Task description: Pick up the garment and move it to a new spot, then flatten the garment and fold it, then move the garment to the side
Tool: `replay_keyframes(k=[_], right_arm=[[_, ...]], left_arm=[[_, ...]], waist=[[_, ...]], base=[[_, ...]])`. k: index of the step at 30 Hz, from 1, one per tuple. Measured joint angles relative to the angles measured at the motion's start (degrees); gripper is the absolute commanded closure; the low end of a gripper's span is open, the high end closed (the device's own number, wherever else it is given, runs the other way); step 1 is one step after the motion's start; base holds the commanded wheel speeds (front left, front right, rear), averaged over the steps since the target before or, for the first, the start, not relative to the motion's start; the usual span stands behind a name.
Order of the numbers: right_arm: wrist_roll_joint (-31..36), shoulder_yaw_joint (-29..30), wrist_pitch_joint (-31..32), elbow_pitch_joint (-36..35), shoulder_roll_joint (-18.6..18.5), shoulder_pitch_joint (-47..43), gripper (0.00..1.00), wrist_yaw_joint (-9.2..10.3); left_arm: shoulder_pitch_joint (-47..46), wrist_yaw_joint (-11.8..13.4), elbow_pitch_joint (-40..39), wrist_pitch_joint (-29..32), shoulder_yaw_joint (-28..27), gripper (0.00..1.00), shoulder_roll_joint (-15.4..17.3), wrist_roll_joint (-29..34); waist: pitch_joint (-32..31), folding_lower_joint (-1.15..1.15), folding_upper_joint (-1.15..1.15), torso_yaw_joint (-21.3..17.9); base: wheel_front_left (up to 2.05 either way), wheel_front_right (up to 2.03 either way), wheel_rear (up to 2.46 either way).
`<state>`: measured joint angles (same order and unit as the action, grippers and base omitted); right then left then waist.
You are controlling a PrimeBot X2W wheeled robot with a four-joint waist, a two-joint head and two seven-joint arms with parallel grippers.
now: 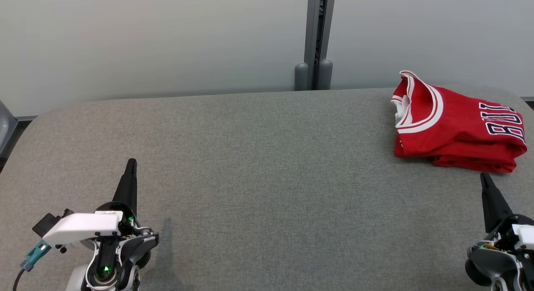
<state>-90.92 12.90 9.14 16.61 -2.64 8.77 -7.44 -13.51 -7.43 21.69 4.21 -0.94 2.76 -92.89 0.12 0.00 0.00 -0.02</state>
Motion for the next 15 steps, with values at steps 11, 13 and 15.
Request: replay_keyframes(k=[11,13,15], right_arm=[[0.0,0.0,0.0,0.0,0.0,0.0,1.00,0.02],[0.0,0.0,0.0,0.0,0.0,0.0,1.00,0.02],[0.0,0.0,0.0,0.0,0.0,0.0,1.00,0.02]], left_arm=[[0.0,0.0,0.0,0.0,0.0,1.00,0.0,0.0],[0.0,0.0,0.0,0.0,0.0,1.00,0.0,0.0],[0.0,0.0,0.0,0.0,0.0,1.00,0.0,0.0]], waist=[[0.0,0.00,0.00,0.0],[0.0,0.00,0.00,0.0],[0.0,0.00,0.00,0.0]], base=[[0.00,0.00,0.00],[0.00,0.00,0.00],[0.00,0.00,0.00]])
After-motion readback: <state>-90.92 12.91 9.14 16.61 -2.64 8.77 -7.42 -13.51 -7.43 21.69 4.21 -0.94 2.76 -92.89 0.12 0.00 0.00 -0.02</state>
